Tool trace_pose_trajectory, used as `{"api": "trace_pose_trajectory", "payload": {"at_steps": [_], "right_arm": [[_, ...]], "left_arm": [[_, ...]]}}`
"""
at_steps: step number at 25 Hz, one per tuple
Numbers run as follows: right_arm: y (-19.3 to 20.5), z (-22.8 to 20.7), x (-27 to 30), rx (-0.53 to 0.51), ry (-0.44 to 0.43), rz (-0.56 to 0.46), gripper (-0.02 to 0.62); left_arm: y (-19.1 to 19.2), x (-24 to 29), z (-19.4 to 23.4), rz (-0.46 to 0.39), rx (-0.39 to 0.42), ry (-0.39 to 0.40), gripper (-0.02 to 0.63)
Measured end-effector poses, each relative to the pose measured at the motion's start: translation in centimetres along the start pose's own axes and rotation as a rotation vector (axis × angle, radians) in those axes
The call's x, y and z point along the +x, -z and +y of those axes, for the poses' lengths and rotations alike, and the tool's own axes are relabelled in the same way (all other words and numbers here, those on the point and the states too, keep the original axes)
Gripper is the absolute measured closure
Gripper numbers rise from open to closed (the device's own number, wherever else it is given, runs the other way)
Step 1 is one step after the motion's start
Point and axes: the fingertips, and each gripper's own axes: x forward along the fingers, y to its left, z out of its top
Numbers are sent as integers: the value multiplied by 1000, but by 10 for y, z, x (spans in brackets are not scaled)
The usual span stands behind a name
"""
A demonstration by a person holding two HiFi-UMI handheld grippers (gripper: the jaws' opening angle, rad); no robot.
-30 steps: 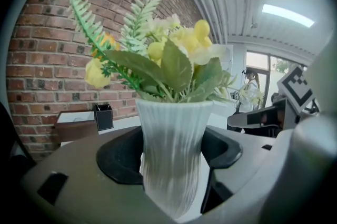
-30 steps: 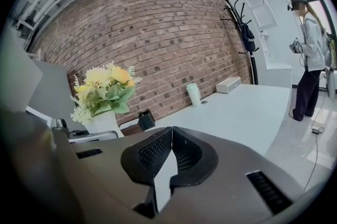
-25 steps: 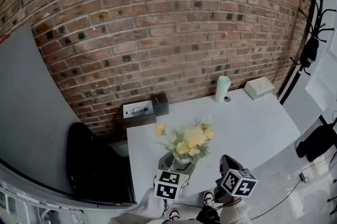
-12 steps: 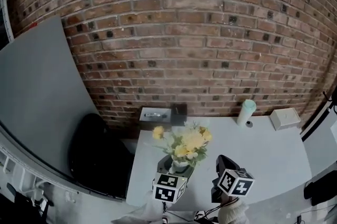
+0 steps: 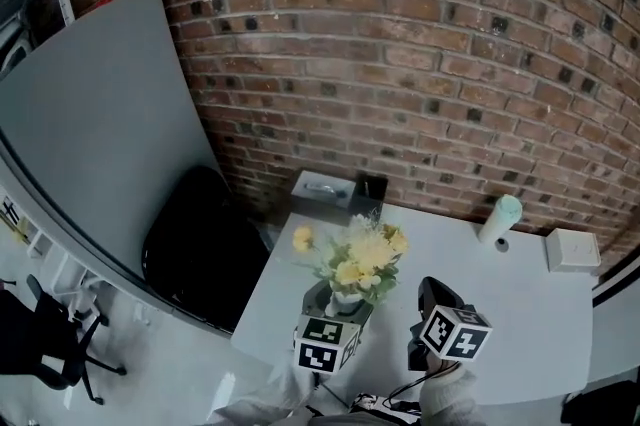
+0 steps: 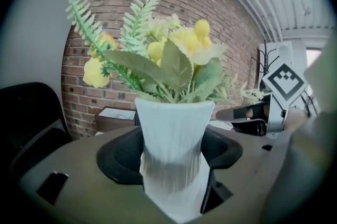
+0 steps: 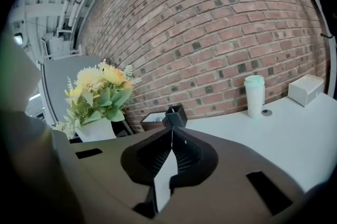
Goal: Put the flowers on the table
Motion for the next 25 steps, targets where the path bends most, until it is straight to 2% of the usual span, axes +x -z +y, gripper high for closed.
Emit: {"api": "trace_pose_trajectory", "payload": {"at_steps": [7,12,20,25], "right_arm": [[16,-4,4,3,-16,37,571],[23,-13,5,12,0,50,571],[35,-24,23,16,15,89,571],[28,-25,45,-1,4,97,571]], "left_arm": [[12,6,8,15,-22,-40,282],[15,15,18,19,-8,-59,282],[7,38,42,-10,8,-85,281],[-6,67,52,-33,23,-90,281]]}}
